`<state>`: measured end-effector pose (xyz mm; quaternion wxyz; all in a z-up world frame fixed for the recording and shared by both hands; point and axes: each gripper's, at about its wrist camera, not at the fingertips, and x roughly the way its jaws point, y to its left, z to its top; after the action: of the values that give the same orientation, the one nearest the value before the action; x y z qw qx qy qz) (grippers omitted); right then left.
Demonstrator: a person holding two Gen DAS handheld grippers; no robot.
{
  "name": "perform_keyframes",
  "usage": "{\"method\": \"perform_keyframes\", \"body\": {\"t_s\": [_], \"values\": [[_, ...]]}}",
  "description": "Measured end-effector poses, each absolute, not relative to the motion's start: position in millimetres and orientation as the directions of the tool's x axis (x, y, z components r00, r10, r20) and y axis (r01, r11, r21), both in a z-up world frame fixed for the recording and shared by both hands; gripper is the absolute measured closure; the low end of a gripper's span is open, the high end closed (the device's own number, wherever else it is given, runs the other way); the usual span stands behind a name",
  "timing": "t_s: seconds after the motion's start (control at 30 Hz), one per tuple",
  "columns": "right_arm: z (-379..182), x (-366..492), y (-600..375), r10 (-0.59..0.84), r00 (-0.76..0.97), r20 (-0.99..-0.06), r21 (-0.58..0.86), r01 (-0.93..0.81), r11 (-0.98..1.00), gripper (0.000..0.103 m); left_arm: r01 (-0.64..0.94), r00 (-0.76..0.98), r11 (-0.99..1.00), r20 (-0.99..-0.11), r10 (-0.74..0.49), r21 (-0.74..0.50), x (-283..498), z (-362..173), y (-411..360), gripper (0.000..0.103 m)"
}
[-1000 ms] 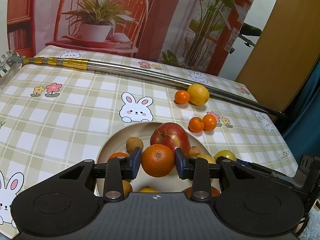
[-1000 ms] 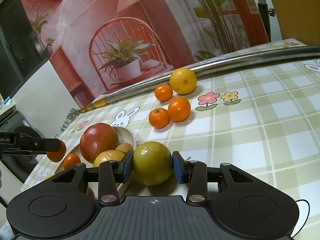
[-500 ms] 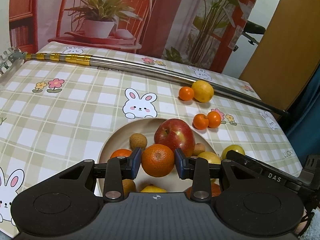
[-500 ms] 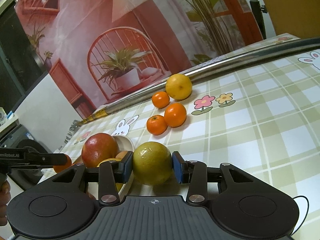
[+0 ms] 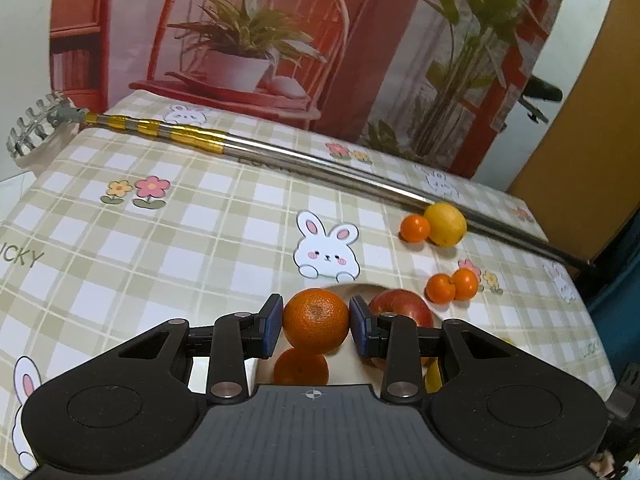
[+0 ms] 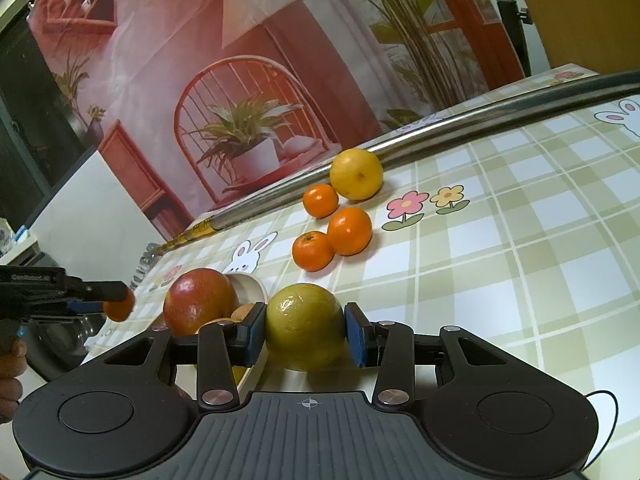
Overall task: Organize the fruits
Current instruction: 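Lower the tangerine into the plate and open the left tool while the right tool holds its fruit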
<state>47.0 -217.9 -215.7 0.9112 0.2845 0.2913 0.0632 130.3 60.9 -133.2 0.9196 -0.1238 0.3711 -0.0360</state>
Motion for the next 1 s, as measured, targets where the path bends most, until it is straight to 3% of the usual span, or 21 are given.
{"method": "perform_keyframes", "body": {"t_s": [0.53, 1.0], "values": [[-216.8, 49.0, -216.9, 0.291, 0.816, -0.499, 0.554, 0.042, 0.832, 0.065, 0.095, 0.682, 0.994, -0.723, -0.105, -0.055, 153.4, -158.9, 29.3, 0.065], [-217.5, 48.8, -217.1, 0.29, 0.817, -0.498, 0.558, 0.045, 0.829, 0.065, 0.06, 0.658, 0.983, -0.734, -0.169, -0.172, 156.9, -172.0, 41.2, 0.064]]}}
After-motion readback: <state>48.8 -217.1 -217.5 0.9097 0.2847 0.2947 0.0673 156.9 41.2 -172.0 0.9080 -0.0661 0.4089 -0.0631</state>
